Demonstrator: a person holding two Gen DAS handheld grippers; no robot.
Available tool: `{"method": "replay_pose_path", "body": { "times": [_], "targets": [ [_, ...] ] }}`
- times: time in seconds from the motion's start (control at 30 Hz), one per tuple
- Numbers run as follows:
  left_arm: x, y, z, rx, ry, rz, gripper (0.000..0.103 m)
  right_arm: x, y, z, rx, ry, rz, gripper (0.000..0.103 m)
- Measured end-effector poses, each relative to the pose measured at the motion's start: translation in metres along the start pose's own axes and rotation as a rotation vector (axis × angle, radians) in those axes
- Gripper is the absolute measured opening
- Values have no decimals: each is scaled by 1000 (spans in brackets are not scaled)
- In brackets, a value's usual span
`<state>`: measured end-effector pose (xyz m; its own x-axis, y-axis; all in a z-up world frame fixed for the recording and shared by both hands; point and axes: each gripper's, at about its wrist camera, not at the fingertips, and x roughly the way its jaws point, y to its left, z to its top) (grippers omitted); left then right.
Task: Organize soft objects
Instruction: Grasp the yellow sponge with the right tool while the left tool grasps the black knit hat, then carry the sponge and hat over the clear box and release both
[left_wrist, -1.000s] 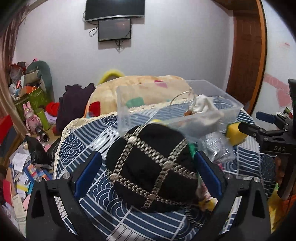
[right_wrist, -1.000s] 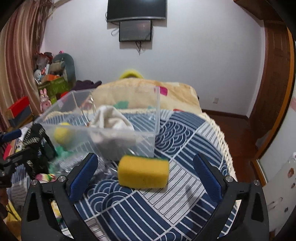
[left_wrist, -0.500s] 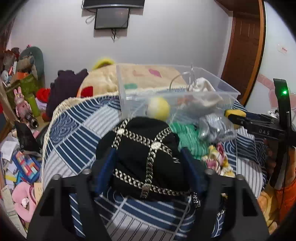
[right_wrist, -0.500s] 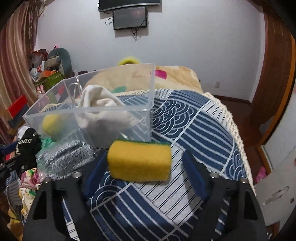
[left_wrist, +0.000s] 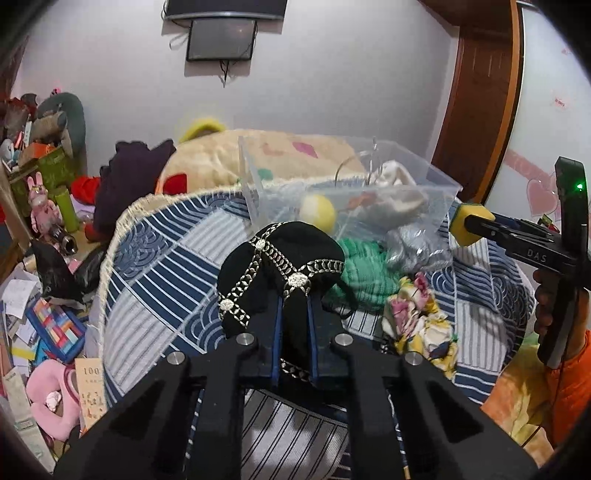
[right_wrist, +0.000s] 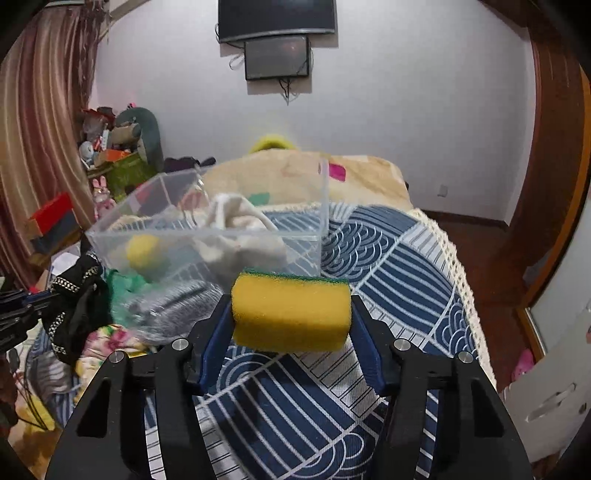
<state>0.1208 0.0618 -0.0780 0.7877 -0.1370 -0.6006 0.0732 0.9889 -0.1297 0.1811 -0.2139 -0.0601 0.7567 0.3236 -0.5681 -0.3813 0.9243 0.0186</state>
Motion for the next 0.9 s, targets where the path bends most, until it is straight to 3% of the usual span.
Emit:
{"method": "replay_pose_path", "body": {
  "times": [0.43, 0.7, 0.9],
  "targets": [
    [-45, -18, 50, 31, -197, 5, 11, -25, 16, 30, -46, -130, 42, 57],
    [-31, -27, 88, 44, -276, 38, 11, -10, 22, 52, -47, -154, 58, 57],
    [-6, -30, 106, 34, -284, 68, 11, 13, 32, 62, -45, -136, 63, 57]
  ]
}}
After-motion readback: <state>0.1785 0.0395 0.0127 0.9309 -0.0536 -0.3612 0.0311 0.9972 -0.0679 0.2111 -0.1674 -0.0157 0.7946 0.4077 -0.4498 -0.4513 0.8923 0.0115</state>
